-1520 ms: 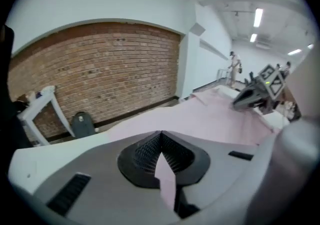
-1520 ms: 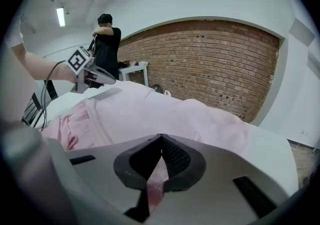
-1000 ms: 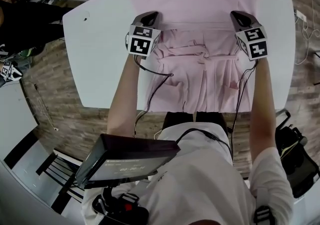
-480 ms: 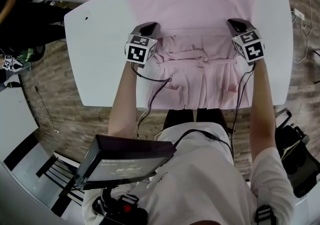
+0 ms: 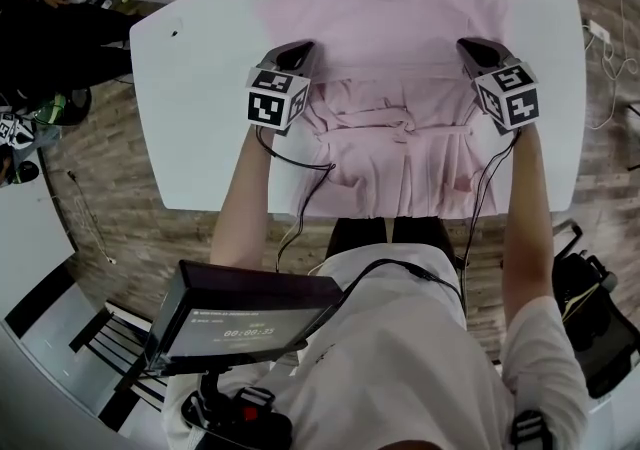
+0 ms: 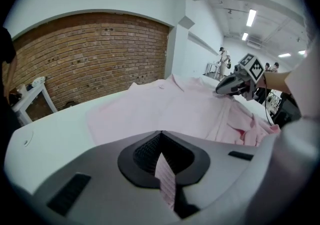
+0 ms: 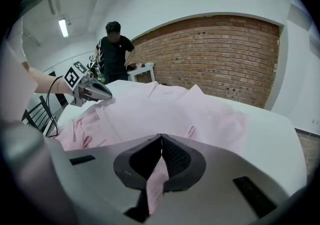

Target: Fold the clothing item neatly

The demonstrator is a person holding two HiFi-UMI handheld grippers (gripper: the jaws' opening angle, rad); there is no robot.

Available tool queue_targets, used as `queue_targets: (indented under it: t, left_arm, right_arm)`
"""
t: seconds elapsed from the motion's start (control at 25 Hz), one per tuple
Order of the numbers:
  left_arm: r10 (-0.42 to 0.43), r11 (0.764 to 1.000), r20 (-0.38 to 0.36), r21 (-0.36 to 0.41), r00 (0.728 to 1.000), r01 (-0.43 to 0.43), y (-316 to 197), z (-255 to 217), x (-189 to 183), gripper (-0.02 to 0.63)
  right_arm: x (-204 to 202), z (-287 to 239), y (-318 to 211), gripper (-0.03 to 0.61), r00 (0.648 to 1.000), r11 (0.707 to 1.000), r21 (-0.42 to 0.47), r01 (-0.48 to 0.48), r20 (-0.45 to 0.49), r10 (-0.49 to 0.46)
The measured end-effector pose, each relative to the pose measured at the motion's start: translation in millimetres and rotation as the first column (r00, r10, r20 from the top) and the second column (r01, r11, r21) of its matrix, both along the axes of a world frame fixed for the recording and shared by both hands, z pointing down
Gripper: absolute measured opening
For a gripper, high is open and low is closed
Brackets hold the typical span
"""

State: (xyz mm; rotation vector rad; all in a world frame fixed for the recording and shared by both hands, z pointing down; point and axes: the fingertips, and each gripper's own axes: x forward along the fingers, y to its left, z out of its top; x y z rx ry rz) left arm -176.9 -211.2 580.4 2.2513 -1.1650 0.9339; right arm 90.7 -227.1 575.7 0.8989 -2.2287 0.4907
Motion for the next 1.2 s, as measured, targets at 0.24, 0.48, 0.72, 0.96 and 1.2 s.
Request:
queue_targets:
  t: [0.24,0.48,0.72,0.96,1.2]
  left_arm:
    - [0.026,0.998,0.032,-0.054,0.999,-0.025,-4,20,3,0.003]
    - [0.035,0.998,0.014,0.050,0.999,-0.036,-52,-19,-5,0.003]
    - [0.092,0.987,0.008,0.131,0.996,-0.092,-117,-40,3,0.003]
    - [0.105,0.985,-0.021,0.138,0.994,-0.101,-150,-49,11,0.003]
    - [0.131,0.984,0.001,0.118,0.991,-0.130,-166,-42,15,0.003]
  right_arm:
    - [5,14,-3,0.003,0.998,0.999,-0.037,0.031,-0.045,-0.033]
    - [-1,-34,-40,0.003,0.990,0.994,0.050,0.101,0.094,-0.106]
    - [-13,-67,-99,0.003,0.981,0.985,0.136,0.105,0.150,-0.125]
    - [-24,-62,-116,0.003,0.982,0.978,0.155,0.137,0.110,-0.155]
    - [-34,-59,-128,0.003,0.979,0.977,0.162,0.138,0.124,-0.159]
